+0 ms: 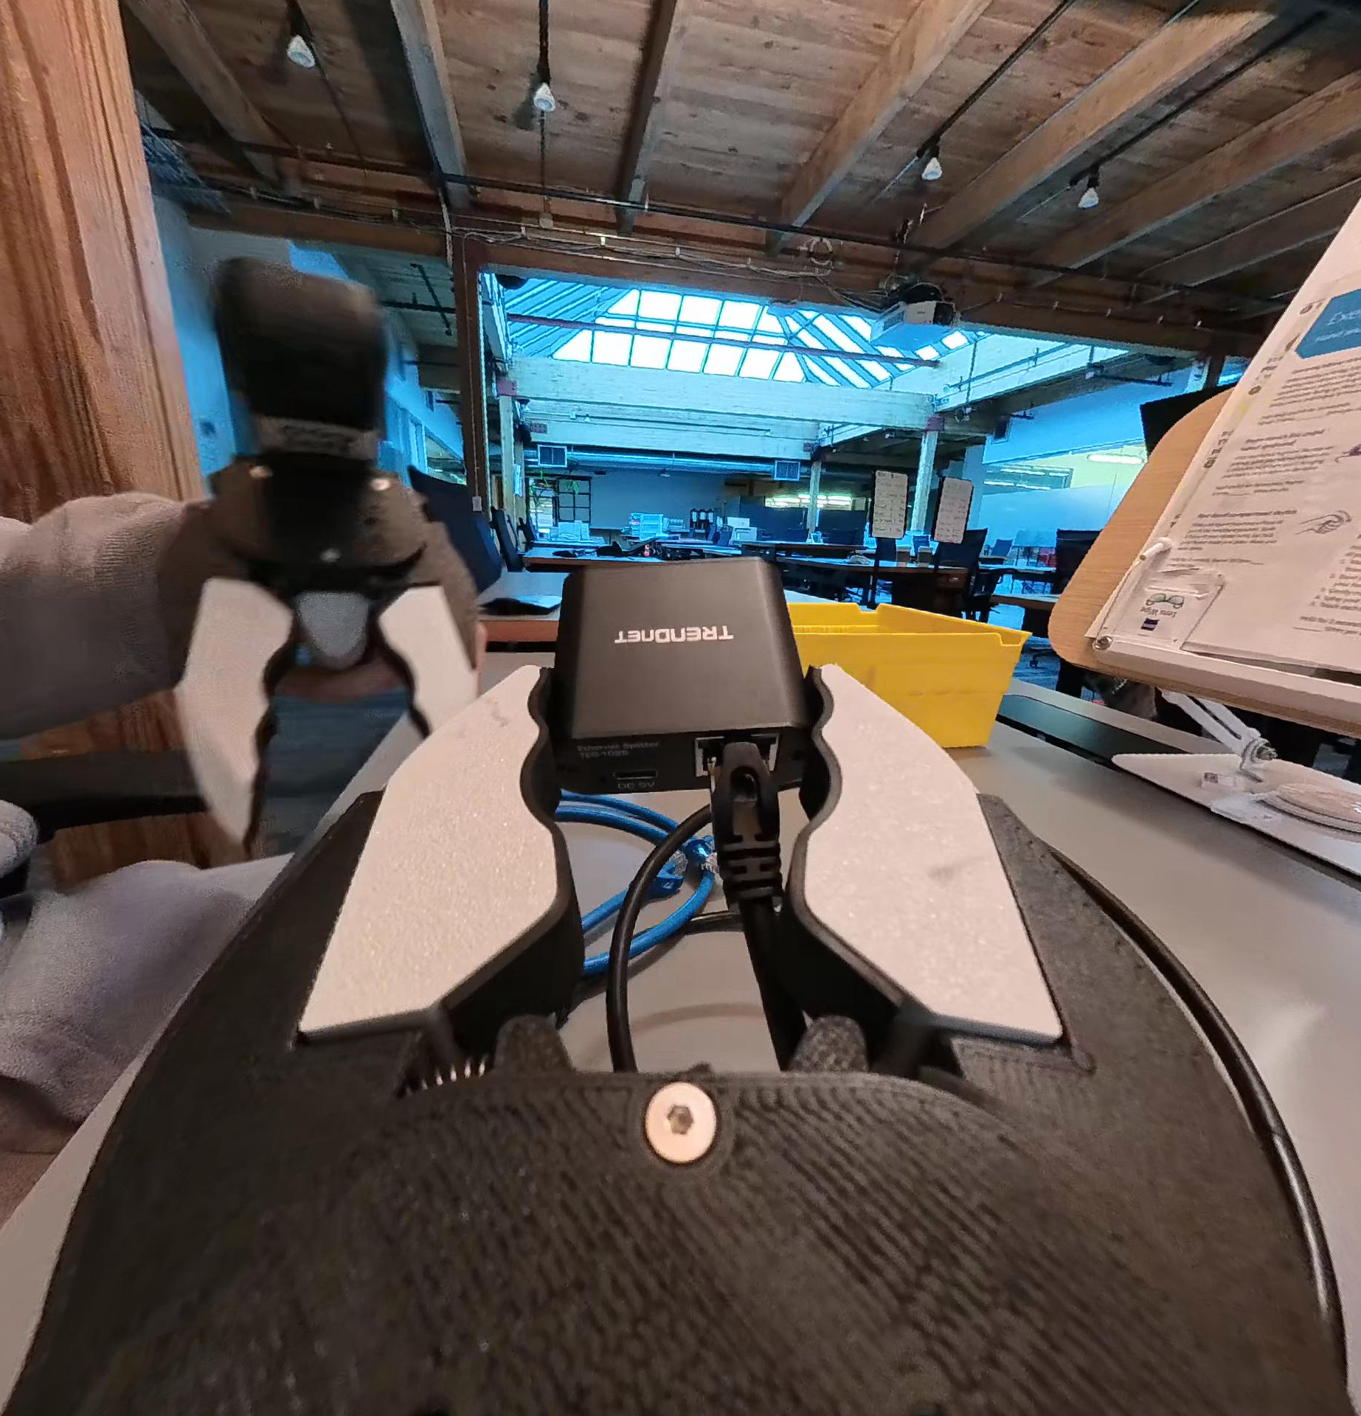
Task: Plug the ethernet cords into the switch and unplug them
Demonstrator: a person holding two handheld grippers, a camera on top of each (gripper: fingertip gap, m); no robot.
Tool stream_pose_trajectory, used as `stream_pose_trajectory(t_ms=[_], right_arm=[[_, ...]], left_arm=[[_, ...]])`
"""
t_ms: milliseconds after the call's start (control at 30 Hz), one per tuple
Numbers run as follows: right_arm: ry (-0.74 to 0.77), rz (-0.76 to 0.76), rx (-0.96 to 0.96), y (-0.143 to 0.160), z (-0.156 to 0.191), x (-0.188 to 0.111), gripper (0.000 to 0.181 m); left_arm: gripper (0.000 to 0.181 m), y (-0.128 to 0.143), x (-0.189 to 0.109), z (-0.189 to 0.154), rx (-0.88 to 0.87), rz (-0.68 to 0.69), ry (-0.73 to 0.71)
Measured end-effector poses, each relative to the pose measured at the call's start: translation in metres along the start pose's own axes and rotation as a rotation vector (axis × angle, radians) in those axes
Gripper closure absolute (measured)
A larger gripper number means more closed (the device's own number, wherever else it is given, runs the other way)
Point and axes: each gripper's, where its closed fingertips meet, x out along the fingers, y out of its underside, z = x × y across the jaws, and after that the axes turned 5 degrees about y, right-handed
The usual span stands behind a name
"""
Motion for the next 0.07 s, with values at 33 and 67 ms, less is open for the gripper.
stream_pose_trajectory(t_ms=[33,67], right_arm=[[0.000,0.000,0.002,0.000,0.000,0.000,0.120],[-0.002,0.001,0.004,0.000,0.000,0.000,0.120]], left_arm=[[0.127,-0.005,-0.011,0.012,-0.039,-0.057,-0.013],[0.133,-0.005,-0.020,0.033,-0.056,-0.084,-0.081]])
